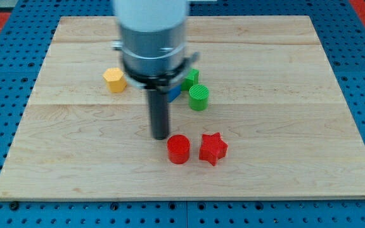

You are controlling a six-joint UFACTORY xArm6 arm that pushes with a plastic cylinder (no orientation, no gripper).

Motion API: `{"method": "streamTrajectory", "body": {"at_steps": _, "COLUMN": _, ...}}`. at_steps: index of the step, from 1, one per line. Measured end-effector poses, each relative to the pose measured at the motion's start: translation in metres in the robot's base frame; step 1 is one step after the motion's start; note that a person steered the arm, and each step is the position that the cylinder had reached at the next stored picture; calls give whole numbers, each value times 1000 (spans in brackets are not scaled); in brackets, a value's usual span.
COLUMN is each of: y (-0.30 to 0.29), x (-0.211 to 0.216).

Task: Place the green circle right to the green star

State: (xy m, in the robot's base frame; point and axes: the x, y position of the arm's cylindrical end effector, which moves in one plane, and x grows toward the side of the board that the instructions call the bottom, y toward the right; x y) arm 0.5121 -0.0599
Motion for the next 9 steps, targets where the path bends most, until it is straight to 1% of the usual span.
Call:
{"method": "streamTrajectory", "body": {"at_steps": 1, "y": -25, "x": 6}}
{"method": "streamTrajectory", "body": {"at_steps": 3, "y": -30, "x": 7}}
{"method": "streamTrajectory", "body": {"at_steps": 5, "y": -25, "x": -38}}
{"method": "streamTrajectory", "body": {"at_steps": 7, "y": 121, "x": -64}}
{"method": "streamTrajectory", "body": {"at_steps": 8, "y": 137, "x": -71}}
{"method": "streamTrajectory", "body": {"at_steps": 9, "y": 137, "x": -94}}
